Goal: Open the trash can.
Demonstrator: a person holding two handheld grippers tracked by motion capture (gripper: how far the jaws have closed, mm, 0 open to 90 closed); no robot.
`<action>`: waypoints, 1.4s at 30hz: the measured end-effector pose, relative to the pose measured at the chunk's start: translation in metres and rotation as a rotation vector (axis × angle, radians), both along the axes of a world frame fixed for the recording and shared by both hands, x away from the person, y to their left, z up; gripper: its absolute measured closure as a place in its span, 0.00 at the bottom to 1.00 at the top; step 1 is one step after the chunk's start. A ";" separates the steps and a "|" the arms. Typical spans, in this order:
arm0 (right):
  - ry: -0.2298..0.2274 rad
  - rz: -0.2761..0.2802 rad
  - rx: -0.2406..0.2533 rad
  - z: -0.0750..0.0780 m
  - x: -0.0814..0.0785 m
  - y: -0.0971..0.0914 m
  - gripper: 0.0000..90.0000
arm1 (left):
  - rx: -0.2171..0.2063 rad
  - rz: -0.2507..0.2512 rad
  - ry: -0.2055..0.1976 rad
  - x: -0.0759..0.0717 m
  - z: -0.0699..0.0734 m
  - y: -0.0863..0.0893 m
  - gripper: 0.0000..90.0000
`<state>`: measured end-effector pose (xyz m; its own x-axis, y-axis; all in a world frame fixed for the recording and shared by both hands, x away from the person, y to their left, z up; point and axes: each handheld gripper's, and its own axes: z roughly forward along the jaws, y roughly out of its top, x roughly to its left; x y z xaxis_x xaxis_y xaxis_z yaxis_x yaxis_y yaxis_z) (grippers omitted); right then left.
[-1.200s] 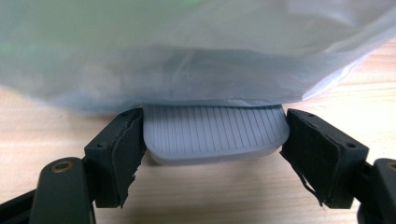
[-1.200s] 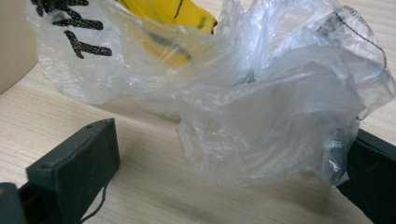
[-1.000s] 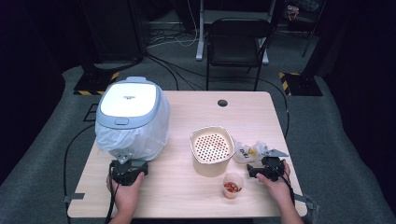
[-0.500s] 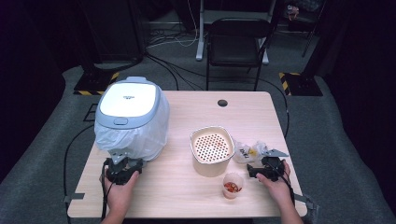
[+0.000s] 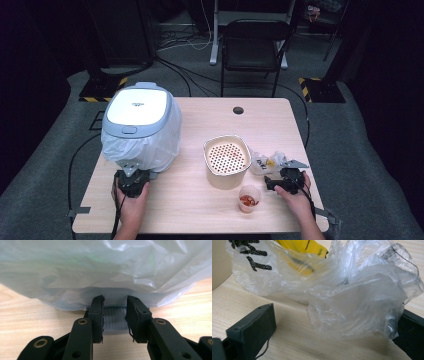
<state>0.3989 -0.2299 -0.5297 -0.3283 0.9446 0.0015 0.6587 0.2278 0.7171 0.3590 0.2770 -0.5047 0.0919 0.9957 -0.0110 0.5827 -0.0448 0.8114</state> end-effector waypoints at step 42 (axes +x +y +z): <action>0.000 -0.001 0.000 0.000 0.000 0.000 0.00 | 0.079 -0.044 0.079 0.005 0.007 -0.009 0.85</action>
